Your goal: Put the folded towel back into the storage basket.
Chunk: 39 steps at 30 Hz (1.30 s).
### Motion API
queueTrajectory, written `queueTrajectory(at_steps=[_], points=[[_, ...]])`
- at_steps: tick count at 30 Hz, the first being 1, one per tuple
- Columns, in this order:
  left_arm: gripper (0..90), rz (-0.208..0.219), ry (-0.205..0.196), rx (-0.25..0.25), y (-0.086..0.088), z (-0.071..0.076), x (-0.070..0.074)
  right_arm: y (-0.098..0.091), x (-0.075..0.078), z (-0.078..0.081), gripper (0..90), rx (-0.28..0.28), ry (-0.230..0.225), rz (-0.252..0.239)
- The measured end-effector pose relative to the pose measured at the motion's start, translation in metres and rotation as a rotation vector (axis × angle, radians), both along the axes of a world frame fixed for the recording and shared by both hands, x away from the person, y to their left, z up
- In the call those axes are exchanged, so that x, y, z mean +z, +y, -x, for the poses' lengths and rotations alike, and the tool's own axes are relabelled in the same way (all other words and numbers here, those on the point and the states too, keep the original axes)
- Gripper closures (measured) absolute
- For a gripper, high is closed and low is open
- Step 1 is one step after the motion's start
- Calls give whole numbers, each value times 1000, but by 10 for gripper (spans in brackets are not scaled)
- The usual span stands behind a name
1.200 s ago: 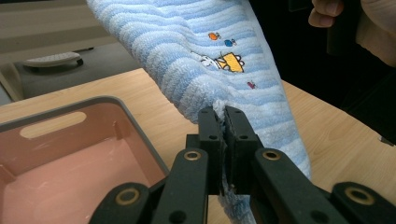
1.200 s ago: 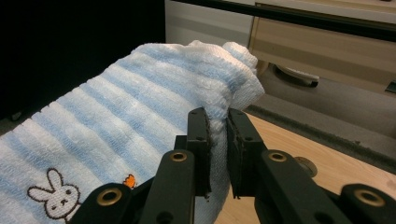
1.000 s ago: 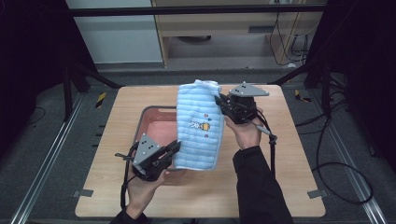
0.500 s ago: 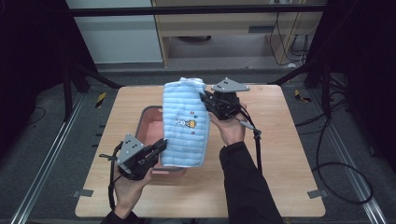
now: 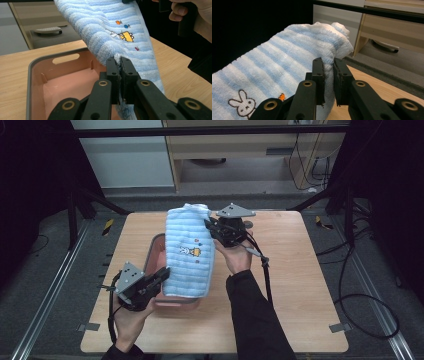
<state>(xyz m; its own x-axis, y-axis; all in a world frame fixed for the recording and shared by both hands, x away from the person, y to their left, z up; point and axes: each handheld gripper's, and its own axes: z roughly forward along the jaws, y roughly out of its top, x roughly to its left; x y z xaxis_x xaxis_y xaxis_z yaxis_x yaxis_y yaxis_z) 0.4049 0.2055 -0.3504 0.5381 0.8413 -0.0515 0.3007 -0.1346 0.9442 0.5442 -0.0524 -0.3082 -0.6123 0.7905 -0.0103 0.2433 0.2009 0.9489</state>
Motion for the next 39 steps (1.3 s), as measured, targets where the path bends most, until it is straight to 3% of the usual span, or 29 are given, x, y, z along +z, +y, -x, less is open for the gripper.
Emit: queueTrajectory(at_steps=[23,39], points=[[864,19,17,71,28,-8,-4,37,-8,-18,808,32,14,9],[863,-34,77,104,30,-22,-27,47,-29,-31,807,28,42,30]])
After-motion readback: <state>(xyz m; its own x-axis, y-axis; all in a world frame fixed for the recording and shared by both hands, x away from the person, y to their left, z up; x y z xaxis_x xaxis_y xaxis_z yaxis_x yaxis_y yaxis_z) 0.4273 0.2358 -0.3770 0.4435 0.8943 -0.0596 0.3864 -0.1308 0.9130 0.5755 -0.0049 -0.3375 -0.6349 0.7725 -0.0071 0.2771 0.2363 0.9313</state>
